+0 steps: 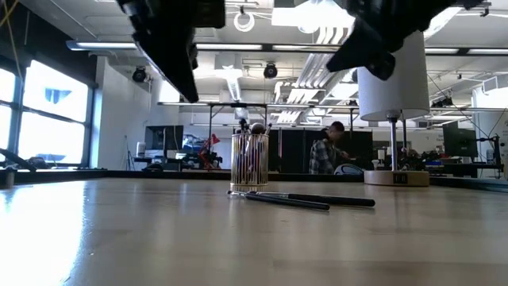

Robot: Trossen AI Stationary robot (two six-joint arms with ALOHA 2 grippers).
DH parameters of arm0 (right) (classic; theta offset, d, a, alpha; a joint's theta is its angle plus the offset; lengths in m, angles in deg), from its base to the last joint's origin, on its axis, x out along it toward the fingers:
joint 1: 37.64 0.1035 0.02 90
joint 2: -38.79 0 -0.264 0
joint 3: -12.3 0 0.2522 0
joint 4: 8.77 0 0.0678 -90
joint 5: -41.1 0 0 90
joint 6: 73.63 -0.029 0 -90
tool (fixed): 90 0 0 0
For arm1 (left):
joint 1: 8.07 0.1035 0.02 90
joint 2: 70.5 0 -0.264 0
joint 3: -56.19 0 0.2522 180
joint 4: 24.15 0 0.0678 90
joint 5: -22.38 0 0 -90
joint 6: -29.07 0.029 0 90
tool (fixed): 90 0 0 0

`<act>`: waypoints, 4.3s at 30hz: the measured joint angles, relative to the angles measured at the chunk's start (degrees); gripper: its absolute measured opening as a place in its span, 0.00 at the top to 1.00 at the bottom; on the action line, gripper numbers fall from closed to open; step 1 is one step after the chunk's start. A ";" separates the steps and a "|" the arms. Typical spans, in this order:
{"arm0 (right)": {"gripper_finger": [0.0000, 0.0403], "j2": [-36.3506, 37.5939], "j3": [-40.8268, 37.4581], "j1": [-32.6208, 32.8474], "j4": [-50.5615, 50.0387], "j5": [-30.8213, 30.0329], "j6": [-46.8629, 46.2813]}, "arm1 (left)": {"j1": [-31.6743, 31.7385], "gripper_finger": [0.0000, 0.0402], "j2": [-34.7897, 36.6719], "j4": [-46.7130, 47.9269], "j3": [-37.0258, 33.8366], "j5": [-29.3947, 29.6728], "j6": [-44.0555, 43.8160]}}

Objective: Put items in baskets/containers
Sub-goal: Put the foundation brush into the pen holder, then put the eyeshadow brush into the pen holder

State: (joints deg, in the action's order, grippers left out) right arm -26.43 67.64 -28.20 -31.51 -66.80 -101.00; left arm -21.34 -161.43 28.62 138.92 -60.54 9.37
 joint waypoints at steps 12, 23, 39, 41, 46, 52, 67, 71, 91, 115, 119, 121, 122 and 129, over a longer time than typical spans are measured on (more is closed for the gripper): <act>1.00 -36.06 38.16 1.42 -24.29 -0.96 0.02 | 0.10 1.00 24.84 -8.79 -25.89 -3.67 -3.10; 0.86 -56.34 56.95 1.05 -39.30 8.41 1.48 | 0.12 1.00 33.81 -5.28 -30.47 -3.56 -2.63; 0.86 -61.20 56.87 -1.24 -39.72 12.97 -2.53 | 0.10 1.00 33.98 -1.40 -30.63 -5.34 0.16; 0.86 -61.20 56.88 -1.41 -39.56 14.18 -2.62 | 0.10 1.00 33.98 -1.42 -30.63 -5.34 0.53; 0.84 -61.20 56.88 -1.30 -39.56 14.81 -2.64 | 0.10 1.00 33.98 -1.36 -30.63 -5.36 1.47; 0.84 -62.33 56.88 -1.32 -38.05 15.32 -2.65 | 0.10 1.00 33.96 -1.32 -30.60 -5.38 2.08; 0.97 -64.10 57.05 -1.41 -38.48 17.75 -2.36 | 0.13 1.00 33.94 0.09 -30.54 -5.45 2.10; 0.99 -63.87 56.97 -1.35 -38.62 16.74 -3.54 | 0.13 1.00 33.94 0.08 -30.54 -5.45 2.10; 1.00 -26.60 18.29 -2.12 -23.20 4.95 -14.65 | 0.13 1.00 33.94 -3.22 -30.54 -3.33 2.86; 1.00 -34.83 11.00 -33.99 62.83 26.10 29.05 | 0.15 1.00 33.63 -16.56 -30.52 17.59 -18.61; 1.00 -38.89 11.89 -34.99 59.81 28.03 28.92 | 0.15 1.00 33.63 -16.53 -30.52 17.57 -21.33; 0.99 -39.61 11.83 -34.94 56.65 26.71 29.19 | 0.15 1.00 33.63 -16.55 -30.52 17.92 -23.39; 0.98 -39.62 11.85 -34.94 54.87 25.60 29.59 | 0.15 0.99 33.63 -16.55 -30.52 18.52 -24.39; 0.82 -37.69 11.99 -34.78 42.16 24.93 30.41 | 0.15 0.91 33.63 -16.18 -30.52 19.25 -23.57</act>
State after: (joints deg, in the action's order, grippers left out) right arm -64.12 79.62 -62.97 10.65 -41.87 -70.59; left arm -21.20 -127.80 12.44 108.40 -41.30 -14.20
